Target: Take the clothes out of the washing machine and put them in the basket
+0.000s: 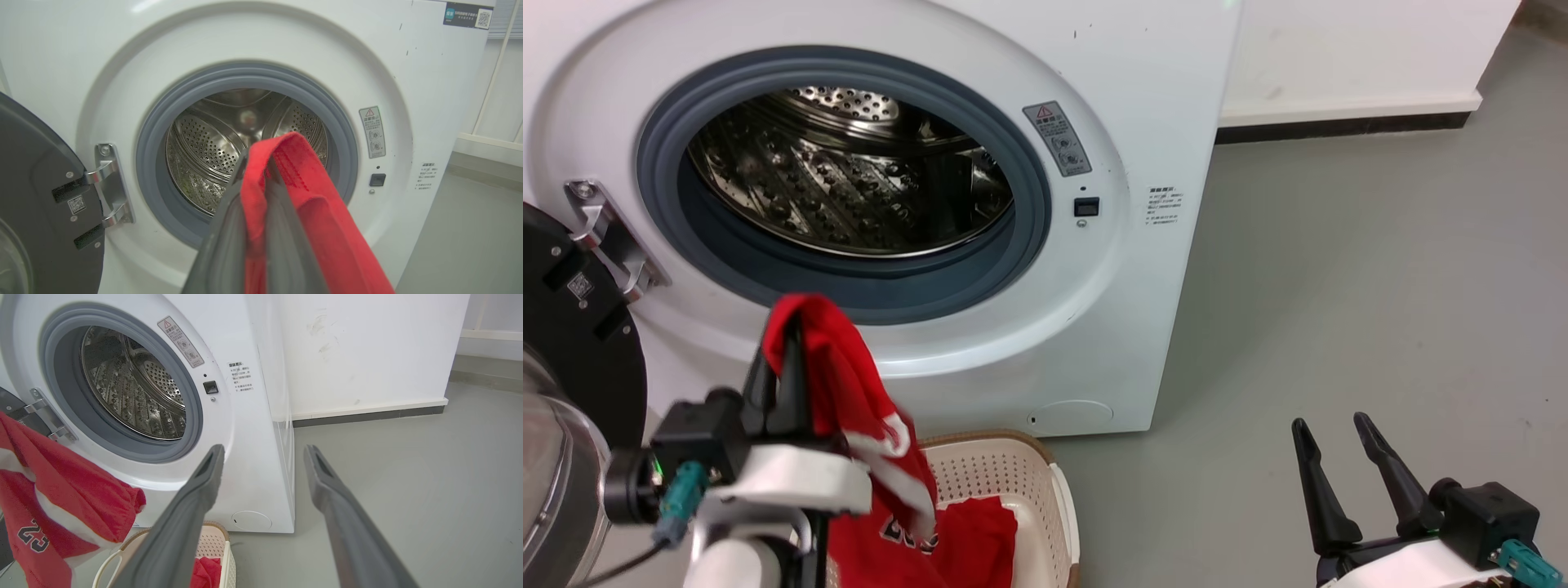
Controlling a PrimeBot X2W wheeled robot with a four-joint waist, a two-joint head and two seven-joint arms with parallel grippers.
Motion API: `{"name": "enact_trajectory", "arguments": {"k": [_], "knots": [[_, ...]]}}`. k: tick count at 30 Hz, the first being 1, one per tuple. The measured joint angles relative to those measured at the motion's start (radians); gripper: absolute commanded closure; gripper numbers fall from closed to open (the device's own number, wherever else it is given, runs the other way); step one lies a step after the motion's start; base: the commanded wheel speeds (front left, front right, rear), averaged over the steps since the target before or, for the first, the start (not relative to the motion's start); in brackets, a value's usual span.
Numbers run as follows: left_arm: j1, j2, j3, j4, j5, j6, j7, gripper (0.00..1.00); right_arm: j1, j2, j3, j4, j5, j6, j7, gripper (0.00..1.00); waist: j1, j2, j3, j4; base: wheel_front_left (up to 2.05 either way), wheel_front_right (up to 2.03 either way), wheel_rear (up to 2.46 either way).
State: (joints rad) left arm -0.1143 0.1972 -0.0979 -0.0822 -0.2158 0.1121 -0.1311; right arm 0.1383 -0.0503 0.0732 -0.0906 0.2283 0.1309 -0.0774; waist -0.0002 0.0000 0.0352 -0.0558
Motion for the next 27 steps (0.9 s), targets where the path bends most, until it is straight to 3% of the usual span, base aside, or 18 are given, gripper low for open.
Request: {"name": "enact_trajectory", "arguments": {"k": [6,12,27], "knots": [[0.099,-0.043,-0.025,0.027,-0.021,0.02,0.007,1.0,-0.006,0.0,0.002,-0.019,-0.01,0.0,0.007,0.0,0.0001,0.0,0.047,0.013,0.0,0.0,0.0],[0.1,-0.091,-0.057,0.172,-0.041,0.021,-0.045,1.0,-0.055,0.0,0.01,-0.04,-0.027,0.0,0.016,0.0,0.0002,0.0,0.143,0.026,0.0,0.0,0.0],[-0.188,-0.142,-0.072,0.705,-0.106,0.001,-0.129,1.0,-0.229,0.0,0.078,-0.018,-0.048,0.0,-0.004,0.0,0.0004,0.0,0.44,0.027,0.0,0.0,0.0]]}}
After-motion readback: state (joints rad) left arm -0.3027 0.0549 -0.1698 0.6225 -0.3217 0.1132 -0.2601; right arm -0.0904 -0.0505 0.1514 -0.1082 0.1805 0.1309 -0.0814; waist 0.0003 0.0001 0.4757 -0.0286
